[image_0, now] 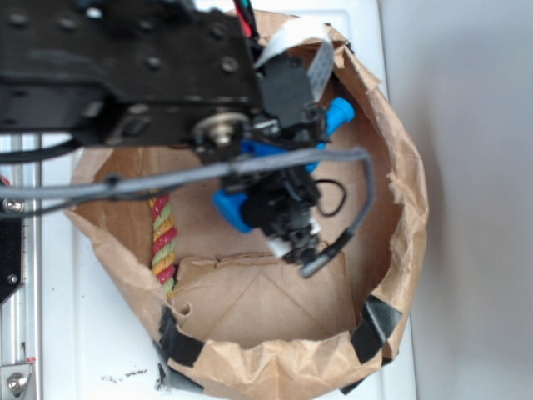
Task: Grab the blue bottle.
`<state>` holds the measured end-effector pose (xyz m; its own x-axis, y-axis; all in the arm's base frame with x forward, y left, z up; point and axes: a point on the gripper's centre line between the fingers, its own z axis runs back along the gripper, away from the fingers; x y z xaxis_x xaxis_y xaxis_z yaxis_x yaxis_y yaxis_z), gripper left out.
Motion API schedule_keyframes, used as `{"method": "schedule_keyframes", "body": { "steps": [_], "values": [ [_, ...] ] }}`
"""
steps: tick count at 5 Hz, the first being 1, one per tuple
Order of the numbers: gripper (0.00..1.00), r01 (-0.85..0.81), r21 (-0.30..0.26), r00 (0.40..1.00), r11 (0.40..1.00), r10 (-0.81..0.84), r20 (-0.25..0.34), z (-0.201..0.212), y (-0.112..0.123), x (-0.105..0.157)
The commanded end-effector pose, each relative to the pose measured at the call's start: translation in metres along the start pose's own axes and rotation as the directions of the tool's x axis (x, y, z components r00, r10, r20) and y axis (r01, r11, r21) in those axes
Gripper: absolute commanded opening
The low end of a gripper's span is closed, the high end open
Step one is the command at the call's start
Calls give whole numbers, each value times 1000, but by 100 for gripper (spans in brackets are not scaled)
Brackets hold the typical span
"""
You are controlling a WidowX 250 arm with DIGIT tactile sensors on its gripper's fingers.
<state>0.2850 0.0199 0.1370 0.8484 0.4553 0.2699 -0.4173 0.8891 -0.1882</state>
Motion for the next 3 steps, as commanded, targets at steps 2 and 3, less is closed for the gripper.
{"method": "schedule_keyframes", "body": {
  "steps": [2,3],
  "values": [
    [0,347,30,934,937,-343,-102,53,0,12],
    [0,326,74,944,943,-319,-86,53,5,11]
  ]
}}
